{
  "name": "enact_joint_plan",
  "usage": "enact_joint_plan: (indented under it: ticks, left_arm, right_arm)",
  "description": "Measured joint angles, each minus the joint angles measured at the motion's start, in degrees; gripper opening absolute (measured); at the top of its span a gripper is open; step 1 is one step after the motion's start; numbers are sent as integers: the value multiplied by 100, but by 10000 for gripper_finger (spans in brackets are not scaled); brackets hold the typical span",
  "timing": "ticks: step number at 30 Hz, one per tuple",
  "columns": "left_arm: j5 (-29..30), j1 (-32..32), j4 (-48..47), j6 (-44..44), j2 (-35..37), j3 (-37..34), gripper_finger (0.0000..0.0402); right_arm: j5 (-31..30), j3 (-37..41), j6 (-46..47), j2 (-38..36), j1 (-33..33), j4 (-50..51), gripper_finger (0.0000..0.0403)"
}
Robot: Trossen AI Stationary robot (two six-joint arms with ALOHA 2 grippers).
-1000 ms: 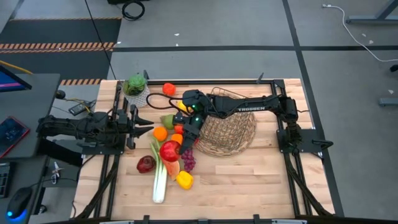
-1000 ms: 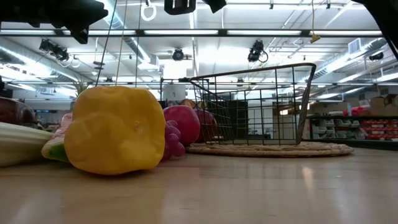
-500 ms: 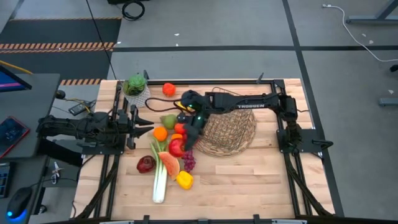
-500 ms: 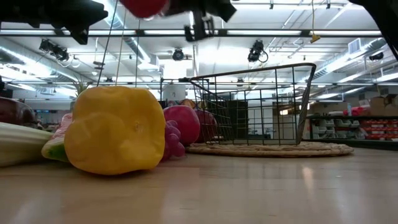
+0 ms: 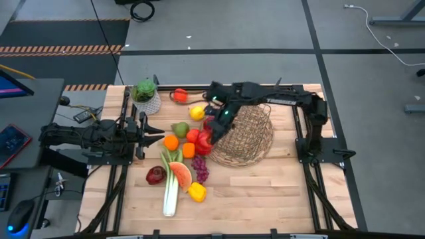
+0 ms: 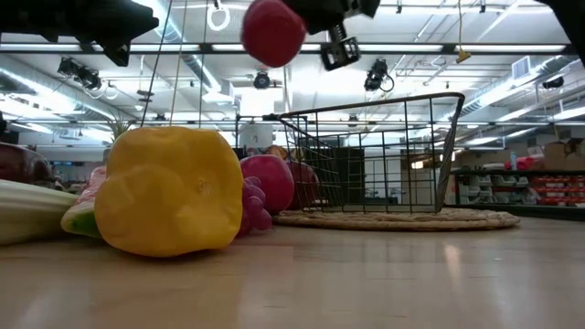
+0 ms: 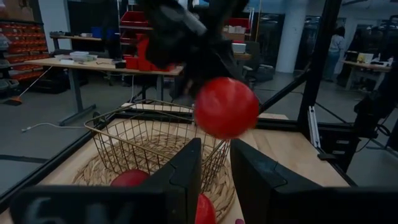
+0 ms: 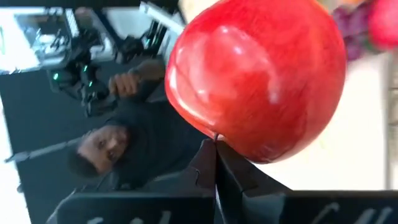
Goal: Build produce basket
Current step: Put the red apple into the gold wire basket
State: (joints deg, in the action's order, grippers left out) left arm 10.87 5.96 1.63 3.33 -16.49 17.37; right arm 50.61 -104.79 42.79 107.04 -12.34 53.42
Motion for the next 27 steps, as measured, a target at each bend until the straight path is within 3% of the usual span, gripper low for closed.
enact_joint_plan:
  ticks: [10,20,27]
  left_arm:
    - [0,2,68,-11,-1,0,94]
    - [0,0,139,-6,0,0,94]
    - [0,0,193,-4,-1,0,94]
  right_arm:
    - [-2437,-4,-548,-881,-122,1565,5]
    - [-4358,-3,-2108,-974,347,2518,4]
    - [-5738,-2,-2460,-970,656,3061,4]
